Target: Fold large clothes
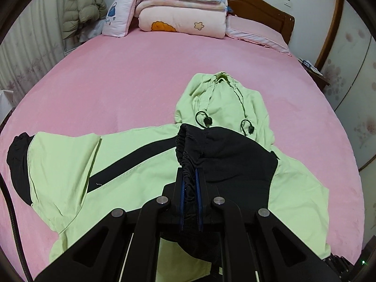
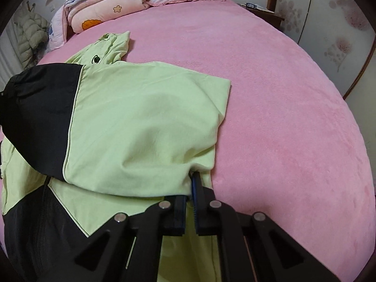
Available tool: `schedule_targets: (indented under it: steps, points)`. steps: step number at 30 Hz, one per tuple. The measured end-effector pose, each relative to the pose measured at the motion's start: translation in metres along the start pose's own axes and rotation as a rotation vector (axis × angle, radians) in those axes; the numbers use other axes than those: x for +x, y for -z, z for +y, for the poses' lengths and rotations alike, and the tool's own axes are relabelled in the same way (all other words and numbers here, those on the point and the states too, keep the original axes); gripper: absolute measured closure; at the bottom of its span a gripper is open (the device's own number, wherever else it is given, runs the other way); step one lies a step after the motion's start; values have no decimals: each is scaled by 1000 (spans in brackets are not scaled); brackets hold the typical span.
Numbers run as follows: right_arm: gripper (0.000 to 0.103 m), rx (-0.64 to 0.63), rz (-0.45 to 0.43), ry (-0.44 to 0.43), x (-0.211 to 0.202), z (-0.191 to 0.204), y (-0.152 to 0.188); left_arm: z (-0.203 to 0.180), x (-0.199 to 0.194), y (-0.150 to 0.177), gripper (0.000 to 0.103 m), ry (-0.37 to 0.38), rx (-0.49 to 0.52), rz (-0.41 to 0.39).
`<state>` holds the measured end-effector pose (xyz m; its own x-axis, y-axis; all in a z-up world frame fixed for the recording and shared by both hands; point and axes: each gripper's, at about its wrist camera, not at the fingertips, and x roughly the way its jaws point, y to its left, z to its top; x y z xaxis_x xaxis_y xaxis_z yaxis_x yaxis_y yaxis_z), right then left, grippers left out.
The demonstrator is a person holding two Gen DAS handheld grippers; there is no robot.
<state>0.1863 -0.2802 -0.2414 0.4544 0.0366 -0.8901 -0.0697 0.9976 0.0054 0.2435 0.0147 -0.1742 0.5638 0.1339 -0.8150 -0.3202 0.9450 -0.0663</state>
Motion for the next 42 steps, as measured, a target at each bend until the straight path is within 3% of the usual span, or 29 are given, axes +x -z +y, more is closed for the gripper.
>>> schedule_targets:
  steps: [8, 17, 21, 24, 25, 26, 28, 32, 35, 42]
  points:
    - [99, 20, -39, 135, -2, -4, -4, -10, 7, -9, 97, 2, 71, -15]
    - [98, -91, 29, 182, 16, 13, 2, 15, 57, 21, 96, -102, 72, 137]
    - [90, -122, 42, 168, 14, 17, 0, 26, 86, 35, 92, -109, 84, 173]
    - [78, -123, 51, 142, 8, 14, 2, 34, 97, 37, 80, -102, 57, 208]
    - [76, -114, 59, 122, 5, 11, 3, 37, 97, 36, 69, -86, 40, 220]
    - [74, -93, 76, 87, 1, 6, 2, 38, 96, 35, 50, -68, 27, 234]
    - [74, -42, 99, 13, -7, -4, 1, 42, 90, 31, 33, -31, 3, 246]
    - [73, 10, 92, -87, -34, -21, -5, 45, 80, 21, 33, 7, 0, 227]
    - [64, 48, 66, -113, -41, -34, -23, 45, 84, 13, 33, 16, -3, 222]
    - [63, 121, 24, -153, 18, -56, -96, 32, 128, 8, 35, 42, 5, 285]
